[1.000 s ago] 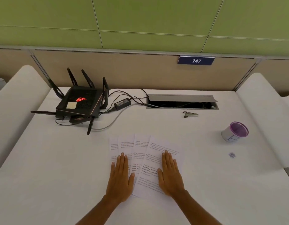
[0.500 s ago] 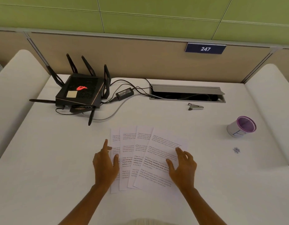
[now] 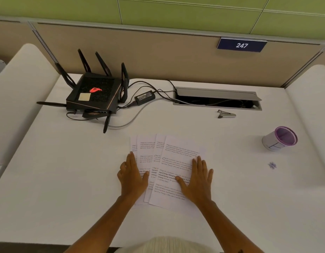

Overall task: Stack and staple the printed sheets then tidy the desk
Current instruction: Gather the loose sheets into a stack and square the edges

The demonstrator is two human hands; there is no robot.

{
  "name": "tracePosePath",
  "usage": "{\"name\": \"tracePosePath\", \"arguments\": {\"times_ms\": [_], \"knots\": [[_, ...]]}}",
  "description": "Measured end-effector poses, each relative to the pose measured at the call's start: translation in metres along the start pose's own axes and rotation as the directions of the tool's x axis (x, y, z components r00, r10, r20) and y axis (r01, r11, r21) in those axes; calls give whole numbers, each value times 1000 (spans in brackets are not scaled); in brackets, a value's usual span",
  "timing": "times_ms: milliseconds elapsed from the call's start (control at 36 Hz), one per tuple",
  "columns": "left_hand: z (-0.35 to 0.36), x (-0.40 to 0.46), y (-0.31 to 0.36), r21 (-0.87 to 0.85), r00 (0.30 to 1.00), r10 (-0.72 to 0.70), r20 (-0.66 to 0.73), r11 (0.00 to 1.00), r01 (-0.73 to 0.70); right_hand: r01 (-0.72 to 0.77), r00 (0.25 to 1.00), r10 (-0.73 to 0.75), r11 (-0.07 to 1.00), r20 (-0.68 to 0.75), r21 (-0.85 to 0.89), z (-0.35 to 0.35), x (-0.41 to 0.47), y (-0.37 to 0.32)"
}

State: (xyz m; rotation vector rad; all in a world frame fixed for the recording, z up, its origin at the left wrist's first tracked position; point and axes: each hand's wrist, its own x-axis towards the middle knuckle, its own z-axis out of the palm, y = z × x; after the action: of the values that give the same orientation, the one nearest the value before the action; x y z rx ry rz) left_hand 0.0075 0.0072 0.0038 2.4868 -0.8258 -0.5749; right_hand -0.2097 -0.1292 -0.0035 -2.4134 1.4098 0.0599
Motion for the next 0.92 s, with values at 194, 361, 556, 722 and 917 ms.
{"name": "tracePosePath", "arguments": {"times_ms": [194, 361, 556, 722, 917], "knots": [[-2, 3, 11, -170, 999, -32, 9, 985, 33, 42, 999, -42, 999, 28, 13, 4, 9, -13], [-5, 1, 19, -341, 996, -69, 58, 936, 85, 88, 995, -91, 995, 52, 40, 10, 13, -25], [-5, -6, 33, -349, 987, -58, 148, 931, 107, 130, 989, -135, 988, 61, 81, 18, 16, -43], [-2, -14, 40, -375, 988, -40, 150, 922, 94, 128, 987, -139, 983, 80, 128, 24, 15, -56], [-8, -23, 39, -448, 988, -67, 139, 885, 123, 54, 999, -47, 877, -26, 477, 4, 5, -50]]}}
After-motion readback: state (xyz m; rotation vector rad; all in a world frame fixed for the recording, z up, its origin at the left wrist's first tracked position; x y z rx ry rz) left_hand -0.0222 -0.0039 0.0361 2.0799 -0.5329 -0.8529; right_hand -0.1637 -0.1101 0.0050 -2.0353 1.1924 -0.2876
